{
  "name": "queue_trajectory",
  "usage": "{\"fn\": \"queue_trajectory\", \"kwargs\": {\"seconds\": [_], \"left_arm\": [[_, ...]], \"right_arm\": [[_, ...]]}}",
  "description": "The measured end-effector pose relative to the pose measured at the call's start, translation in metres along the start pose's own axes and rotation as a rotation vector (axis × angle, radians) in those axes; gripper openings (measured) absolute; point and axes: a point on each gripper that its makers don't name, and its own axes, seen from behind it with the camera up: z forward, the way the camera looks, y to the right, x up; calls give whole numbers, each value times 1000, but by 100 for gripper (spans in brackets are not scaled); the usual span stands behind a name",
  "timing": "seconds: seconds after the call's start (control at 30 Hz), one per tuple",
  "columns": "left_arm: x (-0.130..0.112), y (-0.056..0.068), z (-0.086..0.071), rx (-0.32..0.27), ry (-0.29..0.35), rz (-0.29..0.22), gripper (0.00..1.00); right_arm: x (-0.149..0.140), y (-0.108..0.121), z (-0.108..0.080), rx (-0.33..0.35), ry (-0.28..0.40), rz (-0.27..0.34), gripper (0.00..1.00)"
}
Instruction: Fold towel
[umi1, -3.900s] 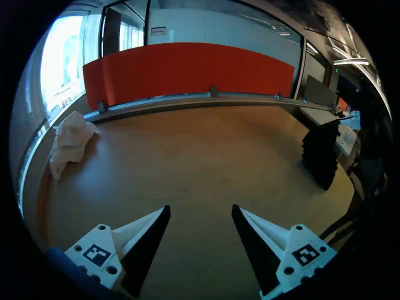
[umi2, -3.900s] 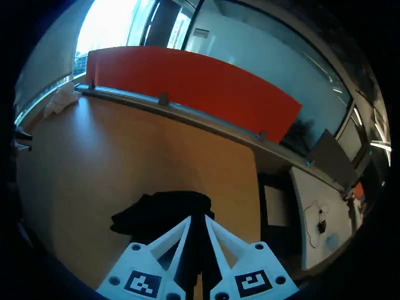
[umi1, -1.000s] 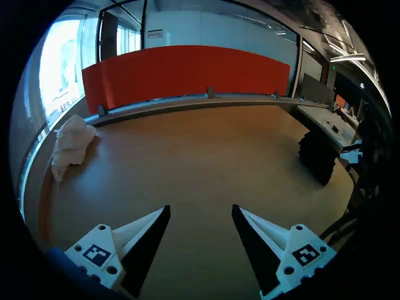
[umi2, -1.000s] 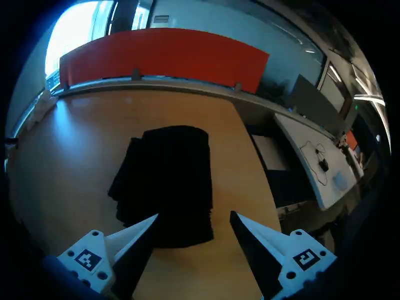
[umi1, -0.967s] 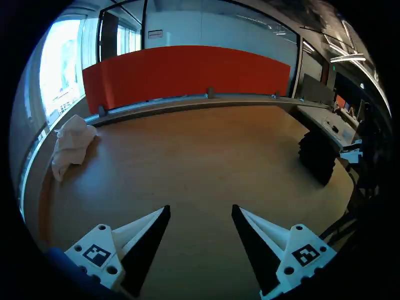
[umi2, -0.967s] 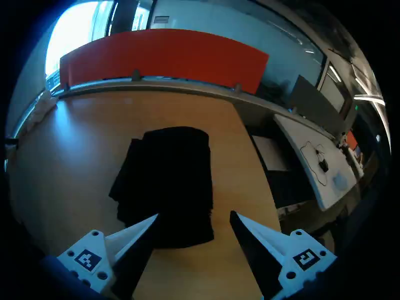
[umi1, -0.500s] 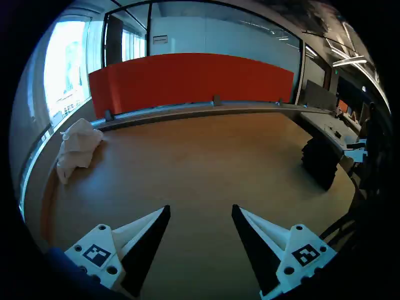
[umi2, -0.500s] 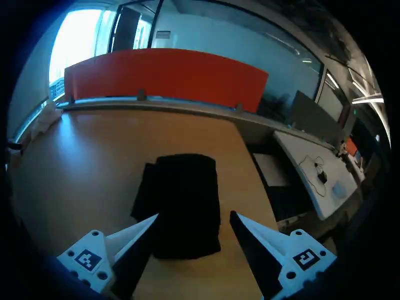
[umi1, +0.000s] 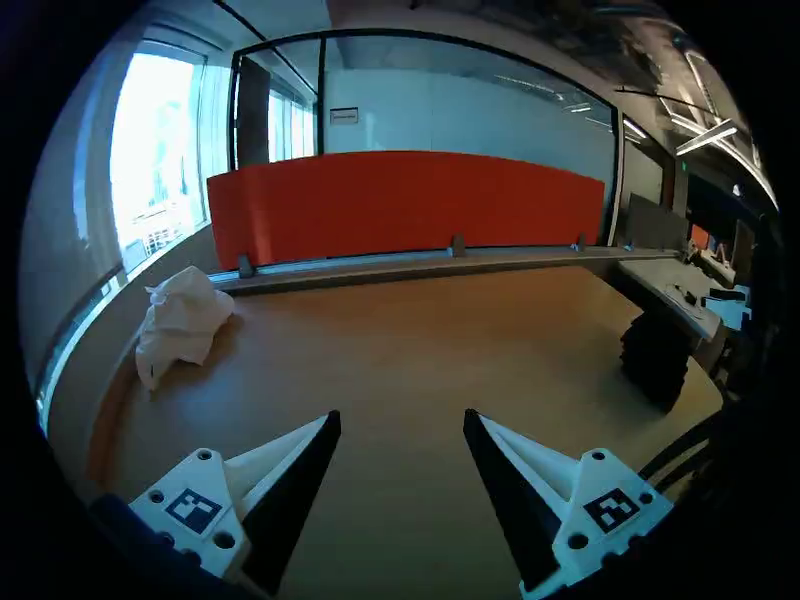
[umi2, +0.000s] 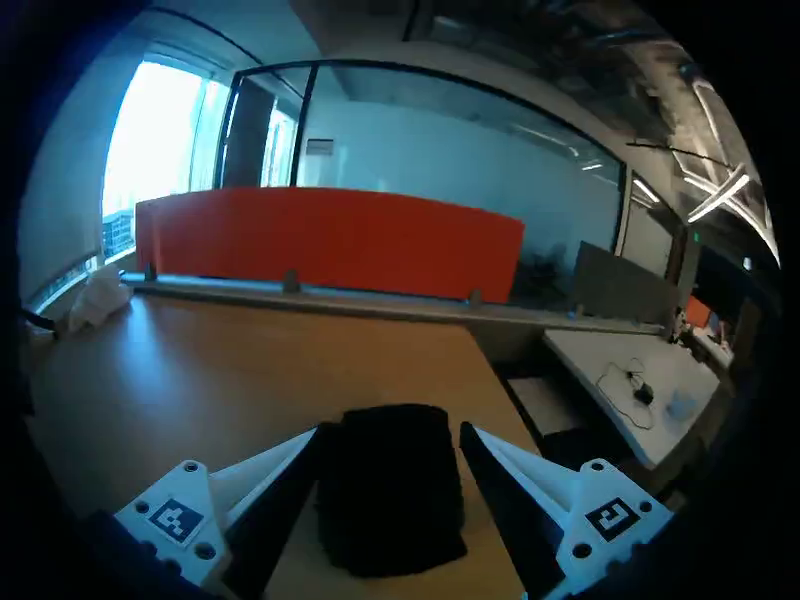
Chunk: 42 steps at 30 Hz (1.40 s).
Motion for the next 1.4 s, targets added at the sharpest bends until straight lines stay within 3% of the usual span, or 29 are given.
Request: {"fn": "queue_trajectory", "kwargs": {"seconds": [0.2, 0.57, 1.0, 1.4], "left_arm": [[17, -11, 1, 30, 57, -23, 91], [41, -31, 2, 64, 132, -33, 91], [66, -66, 1, 114, 211, -63, 91], [74, -79, 1, 123, 250, -75, 91]], "right_arm": [[12, -10, 3, 15, 49, 37, 100], [48, -34, 10, 15, 140, 18, 100], [91, -101, 23, 79, 231, 64, 100], [108, -154, 36, 124, 259, 101, 100]]}}
